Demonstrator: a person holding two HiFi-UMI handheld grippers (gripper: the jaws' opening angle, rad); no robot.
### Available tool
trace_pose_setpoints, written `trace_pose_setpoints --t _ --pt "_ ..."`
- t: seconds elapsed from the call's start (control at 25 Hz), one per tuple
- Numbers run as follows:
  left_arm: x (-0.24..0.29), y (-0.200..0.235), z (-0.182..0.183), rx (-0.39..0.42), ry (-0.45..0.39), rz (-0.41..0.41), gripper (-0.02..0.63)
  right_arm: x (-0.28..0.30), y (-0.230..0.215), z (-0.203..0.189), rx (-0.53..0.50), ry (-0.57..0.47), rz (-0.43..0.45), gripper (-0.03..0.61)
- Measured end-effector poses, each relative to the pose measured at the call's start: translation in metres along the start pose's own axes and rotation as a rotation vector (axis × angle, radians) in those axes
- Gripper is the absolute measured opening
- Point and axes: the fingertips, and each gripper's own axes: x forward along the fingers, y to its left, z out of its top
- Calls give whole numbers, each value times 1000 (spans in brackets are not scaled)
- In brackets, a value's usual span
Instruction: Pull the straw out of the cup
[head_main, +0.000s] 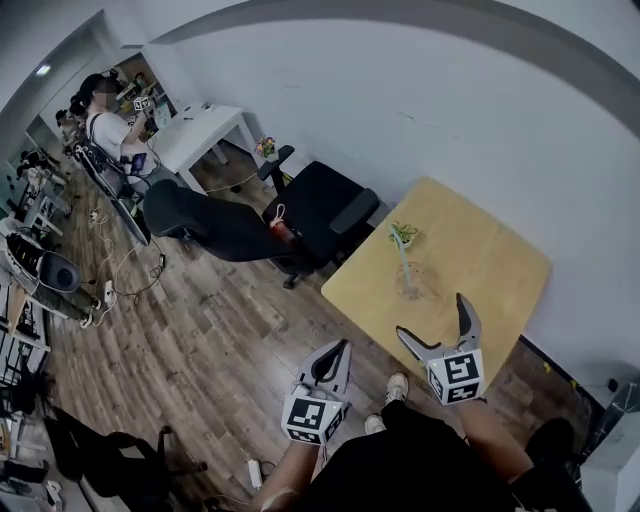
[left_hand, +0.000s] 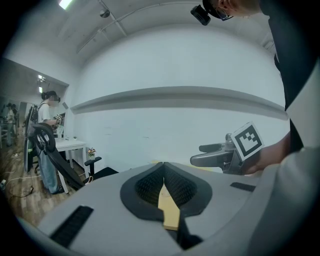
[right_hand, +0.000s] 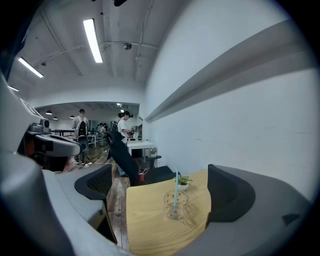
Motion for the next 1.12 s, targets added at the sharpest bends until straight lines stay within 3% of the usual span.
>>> trace_pose_setpoints --t 0.4,0.6,0.76,1.12 --pt "71 31 11 -24 31 -17 20 75 -28 -18 0 84 51 595" --pt "89 39 10 -86 43 12 20 99 -34 -27 -4 122 90 595" --pt "100 44 5 -90 61 33 20 118 -39 -30 -16 145 121 595" --pt "122 72 -8 -117 80 41 20 159 -53 -47 -2 210 85 595"
